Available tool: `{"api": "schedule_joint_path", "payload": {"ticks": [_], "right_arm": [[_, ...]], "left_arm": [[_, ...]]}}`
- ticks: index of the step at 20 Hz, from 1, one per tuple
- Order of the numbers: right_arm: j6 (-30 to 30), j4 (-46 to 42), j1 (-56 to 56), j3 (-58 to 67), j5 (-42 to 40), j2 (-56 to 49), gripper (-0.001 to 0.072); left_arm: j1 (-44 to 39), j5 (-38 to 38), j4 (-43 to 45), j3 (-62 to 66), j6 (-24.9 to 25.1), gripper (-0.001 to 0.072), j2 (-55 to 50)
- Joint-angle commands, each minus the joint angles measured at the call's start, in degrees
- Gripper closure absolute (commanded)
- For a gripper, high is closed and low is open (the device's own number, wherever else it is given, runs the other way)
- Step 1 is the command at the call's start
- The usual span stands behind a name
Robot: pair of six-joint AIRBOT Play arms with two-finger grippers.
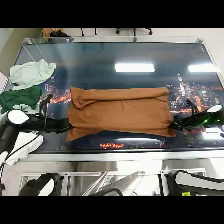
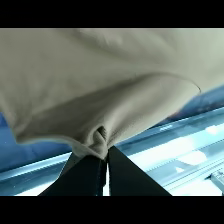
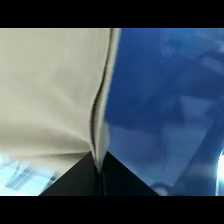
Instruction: Fold the shirts.
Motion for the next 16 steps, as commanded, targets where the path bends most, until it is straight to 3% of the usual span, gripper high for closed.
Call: {"api": "schedule_joint_path", "payload": {"ticks": [1, 3, 7, 10, 16], "right_arm": [[-0.9, 2.9, -1.2, 0.6, -0.9, 3.3, 0.0695], [-3.3, 7.7, 0.6, 2.3, -4.1, 2.8, 0.0695], [-7.9, 15.2, 6.2, 9.8, -13.7, -2.0, 0.0694], [-8.2, 15.2, 10.0, 17.0, -21.0, -8.9, 0.0694], [-8.3, 15.2, 13.1, 24.1, -27.9, -20.4, 0.0694]], "left_arm": [[-1.2, 3.3, 0.3, 0.5, -1.4, 0.0696, 6.4], [-3.1, 8.0, 0.4, 1.9, -0.7, 0.0696, 4.5], [-4.7, 11.4, 0.5, 13.6, 3.2, 0.0695, -10.4], [-4.7, 12.4, 0.9, 23.7, 5.7, 0.0695, -23.0], [-4.7, 13.8, 0.9, 39.3, 9.2, 0.0694, -44.2]]}}
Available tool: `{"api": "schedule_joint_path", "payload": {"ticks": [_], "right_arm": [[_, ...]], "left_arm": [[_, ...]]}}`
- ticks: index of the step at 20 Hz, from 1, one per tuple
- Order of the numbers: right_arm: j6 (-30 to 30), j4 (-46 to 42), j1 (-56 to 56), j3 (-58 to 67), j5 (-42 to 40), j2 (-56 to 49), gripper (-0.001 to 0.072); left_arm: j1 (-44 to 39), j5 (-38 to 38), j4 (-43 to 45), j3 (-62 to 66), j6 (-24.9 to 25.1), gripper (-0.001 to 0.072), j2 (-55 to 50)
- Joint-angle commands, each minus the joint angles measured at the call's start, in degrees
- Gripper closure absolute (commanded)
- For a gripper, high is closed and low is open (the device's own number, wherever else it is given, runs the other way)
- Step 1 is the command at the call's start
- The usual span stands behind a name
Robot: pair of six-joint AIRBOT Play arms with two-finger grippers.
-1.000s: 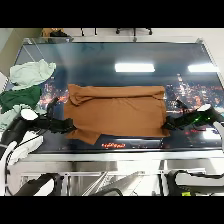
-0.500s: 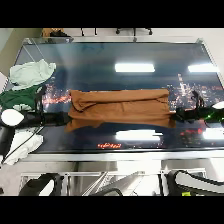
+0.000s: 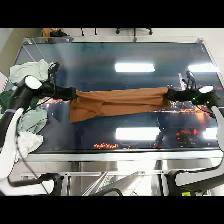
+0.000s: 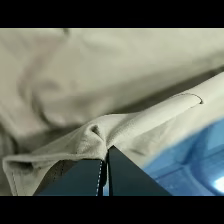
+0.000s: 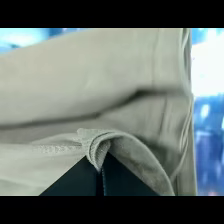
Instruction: Fold the shirts.
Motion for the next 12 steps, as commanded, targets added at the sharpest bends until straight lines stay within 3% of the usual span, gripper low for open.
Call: {"api": "schedule_joint_path", "payload": {"ticks": [1, 3, 5, 10, 11, 12], "right_arm": [[-1.7, 0.5, 1.4, 2.8, -4.2, -5.2, 0.0693], [-3.2, 0.4, 1.4, 3.0, -3.4, -5.1, 0.0653], [-3.3, -0.2, 0.1, 4.8, -1.6, -4.1, 0.0214], [-3.3, -1.6, -4.6, 8.3, 0.9, -6.6, 0.0196], [-3.3, -1.6, -4.6, 8.3, 1.6, -7.7, 0.0137], [-3.4, -1.4, -4.5, 8.3, 2.5, -8.9, 0.0014]], "left_arm": [[-0.1, 0.9, 0.0, 8.8, 2.5, 0.0694, -11.6], [-0.1, 0.7, -0.5, 12.6, 2.5, 0.067, -15.7], [-0.1, -2.3, -0.5, 16.8, 2.0, 0.0014, -18.8], [0.1, -10.8, -0.1, 25.6, -1.4, 0.0031, -20.3], [0.1, -13.0, -0.1, 27.1, -2.4, 0.0031, -20.2], [0.1, -15.3, -0.1, 28.6, -2.8, 0.0032, -20.2]]}}
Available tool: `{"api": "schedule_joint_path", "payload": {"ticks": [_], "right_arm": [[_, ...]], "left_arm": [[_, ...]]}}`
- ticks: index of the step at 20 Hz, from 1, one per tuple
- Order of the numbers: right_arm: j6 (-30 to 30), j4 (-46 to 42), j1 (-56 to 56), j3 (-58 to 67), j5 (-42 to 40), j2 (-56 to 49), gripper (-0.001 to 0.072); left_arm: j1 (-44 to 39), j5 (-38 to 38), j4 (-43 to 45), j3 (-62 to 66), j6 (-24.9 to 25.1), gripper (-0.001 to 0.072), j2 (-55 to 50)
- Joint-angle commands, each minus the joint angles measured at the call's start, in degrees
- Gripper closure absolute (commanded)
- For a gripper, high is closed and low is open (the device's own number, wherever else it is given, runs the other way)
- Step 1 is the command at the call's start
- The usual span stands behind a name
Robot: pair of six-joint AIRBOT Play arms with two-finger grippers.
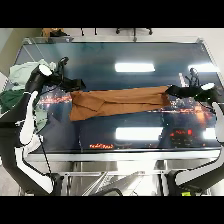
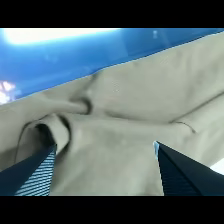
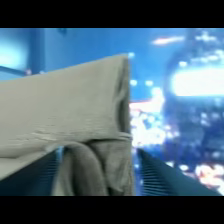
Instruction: Fold the shirts.
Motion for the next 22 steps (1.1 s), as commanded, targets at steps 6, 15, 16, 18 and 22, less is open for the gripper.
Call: {"api": "schedule_joint_path", "payload": {"ticks": [6, 15, 16, 18, 22], "right_arm": [[-2.2, 2.6, 0.2, 0.8, 6.6, -6.3, 0.0299], [-7.4, 13.4, -0.4, 5.0, 17.7, -5.2, 0.0696], [-6.0, 13.4, -1.0, 6.8, 20.2, -4.5, 0.0696], [-3.0, 13.4, -2.3, 11.3, 26.7, -2.5, 0.0696], [3.6, 13.5, -5.2, 21.6, 41.4, 0.8, 0.0696]], "left_arm": [[-1.7, -11.6, -0.7, 7.7, -4.8, 0.0041, -0.7], [-14.4, 6.1, -1.9, 0.9, -5.4, 0.0693, -1.4], [-16.6, 9.3, -1.9, -0.5, -6.6, 0.0694, -2.5], [-20.9, 12.5, -2.0, -0.7, -7.1, 0.0694, -6.3], [-29.3, 16.6, -4.9, 8.6, -10.7, 0.0693, -16.2]]}}
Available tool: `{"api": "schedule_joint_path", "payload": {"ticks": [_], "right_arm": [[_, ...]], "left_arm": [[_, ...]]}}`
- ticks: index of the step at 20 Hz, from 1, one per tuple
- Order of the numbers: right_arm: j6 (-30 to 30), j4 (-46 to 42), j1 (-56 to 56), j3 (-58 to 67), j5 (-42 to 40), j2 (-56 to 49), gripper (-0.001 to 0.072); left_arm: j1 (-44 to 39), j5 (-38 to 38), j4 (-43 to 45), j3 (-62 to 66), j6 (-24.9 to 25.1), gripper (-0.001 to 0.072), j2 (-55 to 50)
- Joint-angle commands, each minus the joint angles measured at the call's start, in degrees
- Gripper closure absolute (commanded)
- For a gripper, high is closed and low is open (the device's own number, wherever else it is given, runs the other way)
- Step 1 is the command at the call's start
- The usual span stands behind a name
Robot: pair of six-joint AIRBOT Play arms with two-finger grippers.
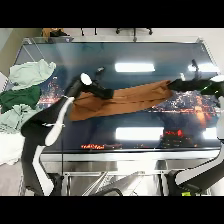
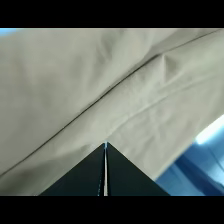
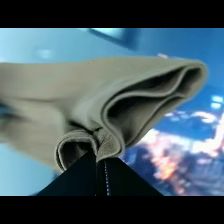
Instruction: Fold the shirts.
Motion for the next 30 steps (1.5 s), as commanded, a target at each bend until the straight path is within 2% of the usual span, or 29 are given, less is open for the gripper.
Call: {"api": "schedule_joint_path", "payload": {"ticks": [1, 5, 9, 11, 14, 17, 20, 23, 27, 28, 29, 30], "right_arm": [[5.6, 1.2, -2.2, 8.2, 13.2, 3.2, 0.0696], [6.3, 3.9, -2.4, 10.8, 14.2, 6.6, 0.0696], [7.5, 4.0, -2.4, 11.0, 14.7, 7.3, 0.0696], [7.9, 4.0, -2.3, 11.0, 14.8, 7.2, 0.0696], [10.2, 4.0, 0.2, 11.0, 14.6, 7.2, 0.0696], [12.2, 4.0, 8.3, 11.0, 12.3, 7.2, 0.0695], [13.0, 3.9, 21.7, 10.8, 3.9, 6.7, 0.0695], [12.9, 1.4, 35.9, 10.8, -8.0, 3.2, 0.0695], [12.9, -3.9, 51.8, 10.8, -23.1, -8.5, 0.0684], [12.4, -4.5, 54.8, 10.8, -27.1, -12.4, 0.0536], [12.1, -4.4, 56.9, 10.8, -31.3, -15.6, 0.0269], [12.1, -3.1, 58.2, 10.9, -34.6, -17.7, 0.016]], "left_arm": [[-7.4, 7.2, -5.8, 7.7, -2.7, 0.0693, -8.1], [-13.2, 12.8, -15.8, 17.0, -2.8, 0.0694, -16.4], [-14.4, 13.6, -25.5, 12.7, -0.6, 0.0694, -16.6], [-12.0, 7.4, -33.6, 12.5, 4.3, 0.0694, -14.5], [-5.0, -9.5, -47.7, 14.6, 14.0, 0.0695, -7.7], [5.3, -21.7, -55.3, 12.3, 17.9, 0.0695, 6.1], [15.6, -31.0, -59.6, 11.3, 18.2, 0.0694, 19.9], [24.5, -37.1, -58.9, 11.4, 18.2, 0.0694, 31.1], [31.3, -42.6, -58.9, 11.3, 18.2, 0.0694, 39.6], [32.3, -43.6, -58.9, 11.3, 18.2, 0.0694, 40.8], [33.0, -44.6, -58.9, 11.3, 18.2, 0.0694, 41.7], [33.6, -45.3, -58.9, 11.3, 18.2, 0.0694, 42.3]]}}
